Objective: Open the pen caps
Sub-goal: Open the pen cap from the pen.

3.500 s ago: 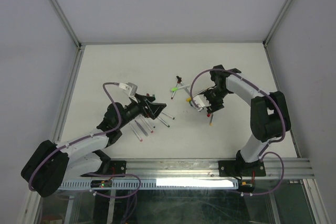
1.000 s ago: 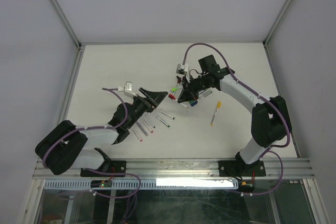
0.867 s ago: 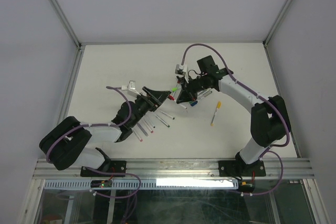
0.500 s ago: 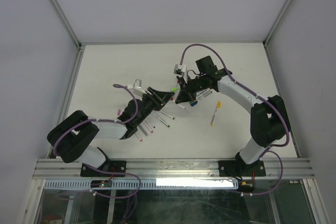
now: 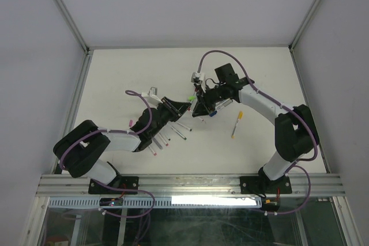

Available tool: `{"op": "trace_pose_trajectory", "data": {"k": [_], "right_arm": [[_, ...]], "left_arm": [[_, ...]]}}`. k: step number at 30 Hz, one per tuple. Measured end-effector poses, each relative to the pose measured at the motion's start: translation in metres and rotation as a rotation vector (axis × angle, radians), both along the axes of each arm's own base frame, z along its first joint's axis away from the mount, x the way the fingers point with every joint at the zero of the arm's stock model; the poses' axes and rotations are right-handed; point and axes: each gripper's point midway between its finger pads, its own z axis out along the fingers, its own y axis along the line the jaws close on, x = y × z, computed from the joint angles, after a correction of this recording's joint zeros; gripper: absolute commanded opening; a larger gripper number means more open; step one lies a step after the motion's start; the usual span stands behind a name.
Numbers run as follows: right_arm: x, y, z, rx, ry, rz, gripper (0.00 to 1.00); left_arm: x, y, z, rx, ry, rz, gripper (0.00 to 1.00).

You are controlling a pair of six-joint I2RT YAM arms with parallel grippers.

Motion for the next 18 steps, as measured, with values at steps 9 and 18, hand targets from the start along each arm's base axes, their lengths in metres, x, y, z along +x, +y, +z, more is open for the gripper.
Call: {"op": "trace_pose_trajectory", "data": {"k": [9,18], "right_arm": [[-0.012,-0.002,-0.008,0.016,0.056,-0.020,0.43],[-0.013,0.005,-0.004,0.036,0.064,-0.019,0.00]], "left_arm": [[-0.003,-0.004,0.019,-0.009,-0.097,-0.037,0.00],[-0.001,-0.002,0.028,0.013,-0.163,-0.035,0.00]]}}
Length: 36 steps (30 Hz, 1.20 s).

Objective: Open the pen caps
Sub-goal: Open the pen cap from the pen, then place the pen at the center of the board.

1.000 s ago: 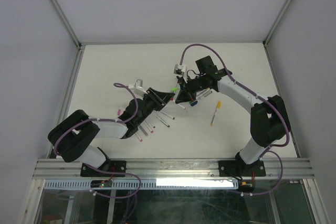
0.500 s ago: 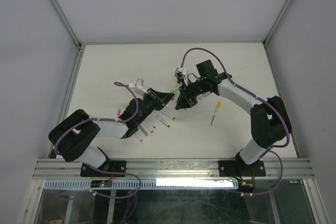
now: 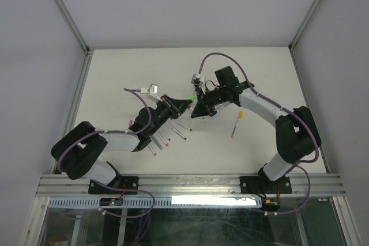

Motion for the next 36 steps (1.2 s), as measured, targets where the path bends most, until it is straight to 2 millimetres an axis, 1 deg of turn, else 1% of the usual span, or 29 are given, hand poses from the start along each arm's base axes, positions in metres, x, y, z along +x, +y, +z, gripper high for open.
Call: {"op": "trace_pose_trajectory", "data": {"k": [3,6,8,9,10,11,12,13,14,15,17,19,20,22,28,30,32,34,36], "right_arm": [[0.005,0.005,0.005,0.026,-0.032,0.004,0.00],[0.019,0.016,0.018,0.076,-0.113,0.003,0.00],[0.027,0.025,0.031,0.112,-0.168,0.004,0.00],[0.029,0.027,0.035,0.118,-0.187,0.007,0.00],[0.024,0.025,0.033,0.113,-0.161,0.012,0.00],[0.018,0.020,0.025,0.093,-0.121,0.010,0.00],[0.013,0.016,0.017,0.073,-0.085,0.008,0.00],[0.008,0.011,0.006,0.046,-0.040,0.004,0.00],[0.005,0.009,0.001,0.031,-0.020,0.000,0.00],[0.002,0.006,-0.006,0.011,0.007,-0.005,0.00],[-0.001,0.002,-0.013,-0.015,0.030,-0.015,0.00],[0.001,0.000,-0.016,-0.034,0.032,-0.030,0.00],[0.002,-0.001,-0.018,-0.044,0.028,-0.040,0.00],[0.006,-0.002,-0.022,-0.072,0.017,-0.068,0.00],[0.023,-0.006,-0.046,-0.198,-0.003,-0.203,0.00],[0.027,-0.004,-0.056,-0.241,-0.003,-0.244,0.00],[0.028,-0.001,-0.072,-0.294,0.008,-0.283,0.00],[0.028,0.001,-0.085,-0.336,0.022,-0.310,0.01],[0.025,0.003,-0.098,-0.377,0.041,-0.331,0.03]], "left_arm": [[0.008,0.009,0.008,0.018,-0.010,-0.006,0.00],[0.020,0.023,0.025,0.023,-0.028,-0.020,0.00],[0.026,0.034,0.040,0.031,-0.048,-0.023,0.00],[0.031,0.041,0.048,0.023,-0.062,0.003,0.00],[0.046,0.062,0.063,0.011,-0.091,0.087,0.00],[0.065,0.092,0.084,-0.007,-0.131,0.201,0.00],[0.078,0.120,0.105,-0.027,-0.173,0.301,0.00],[0.084,0.142,0.123,-0.047,-0.210,0.379,0.00],[0.085,0.157,0.139,-0.067,-0.243,0.433,0.00],[0.082,0.165,0.152,-0.088,-0.273,0.462,0.00],[0.071,0.172,0.172,-0.118,-0.319,0.480,0.00],[0.063,0.175,0.179,-0.129,-0.343,0.482,0.00],[0.060,0.176,0.177,-0.128,-0.344,0.481,0.00],[0.054,0.175,0.166,-0.116,-0.331,0.466,0.00],[0.042,0.160,0.104,-0.034,-0.222,0.362,0.00],[0.037,0.156,0.084,-0.015,-0.178,0.331,0.00],[0.032,0.153,0.064,0.000,-0.136,0.306,0.00],[0.028,0.152,0.049,0.005,-0.101,0.287,0.00],[0.024,0.151,0.039,0.009,-0.076,0.275,0.00]]}}
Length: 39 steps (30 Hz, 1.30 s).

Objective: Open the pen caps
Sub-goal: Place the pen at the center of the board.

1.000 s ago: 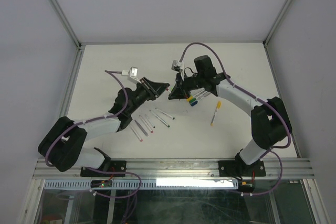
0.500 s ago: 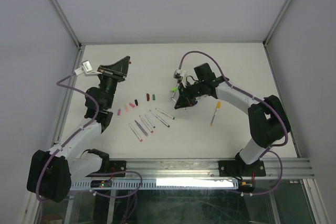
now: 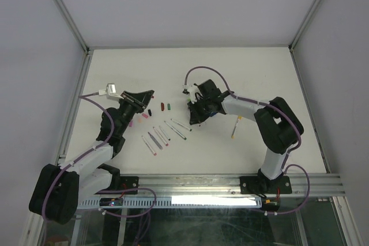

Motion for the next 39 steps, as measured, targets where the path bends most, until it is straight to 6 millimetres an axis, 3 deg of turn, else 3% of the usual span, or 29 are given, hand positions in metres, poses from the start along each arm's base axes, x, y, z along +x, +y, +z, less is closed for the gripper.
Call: {"op": "trace_pose_trajectory", "data": {"k": [5,10,14,20,29,35,39], "right_arm": [[-0.005,0.003,-0.017,-0.049,0.027,-0.027,0.11],[-0.003,0.010,-0.019,-0.053,0.029,-0.035,0.20],[0.001,0.013,-0.018,-0.052,0.022,-0.046,0.26],[0.003,0.014,-0.017,-0.051,0.017,-0.050,0.30],[0.004,0.014,-0.014,-0.051,0.021,-0.043,0.35],[0.004,0.013,0.001,-0.017,0.001,-0.017,0.38],[0.010,0.010,0.022,0.029,-0.035,-0.007,0.38]], "left_arm": [[-0.006,-0.003,-0.014,-0.004,0.037,-0.029,0.00],[-0.009,-0.006,-0.022,-0.006,0.066,-0.050,0.00],[-0.009,-0.010,-0.040,0.002,0.133,-0.069,0.00],[-0.010,-0.015,-0.065,0.012,0.228,-0.094,0.00],[-0.007,-0.021,-0.074,0.019,0.293,-0.107,0.00],[-0.009,-0.037,-0.087,0.047,0.356,-0.140,0.00],[-0.007,-0.048,-0.091,0.075,0.389,-0.142,0.00]]}}
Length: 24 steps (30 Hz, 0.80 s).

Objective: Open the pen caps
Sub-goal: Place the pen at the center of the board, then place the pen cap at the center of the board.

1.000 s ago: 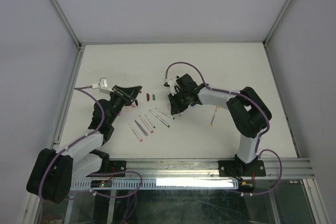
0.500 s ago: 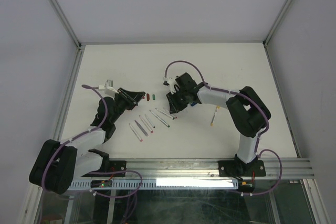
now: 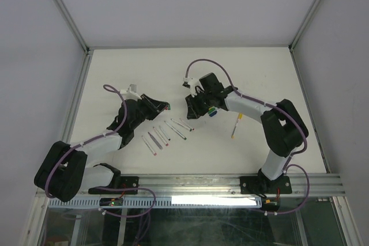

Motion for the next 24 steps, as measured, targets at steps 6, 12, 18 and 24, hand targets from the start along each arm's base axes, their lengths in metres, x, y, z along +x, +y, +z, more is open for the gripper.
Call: {"op": "trace_pose_trajectory", "data": {"k": [6,12,18,24], "right_arm": [[0.009,-0.013,0.031,0.076,-0.038,0.021,0.38],[0.017,-0.030,0.045,0.130,-0.040,0.030,0.37],[0.023,-0.043,0.056,0.170,-0.045,0.020,0.37],[0.027,-0.050,0.067,0.201,-0.055,0.010,0.37]], "left_arm": [[0.010,-0.024,-0.001,0.061,0.049,-0.013,0.00],[0.033,-0.047,-0.016,0.181,0.137,-0.017,0.00],[0.056,-0.066,-0.036,0.352,0.234,-0.014,0.00],[0.073,-0.071,-0.057,0.504,0.323,-0.020,0.00]]}}
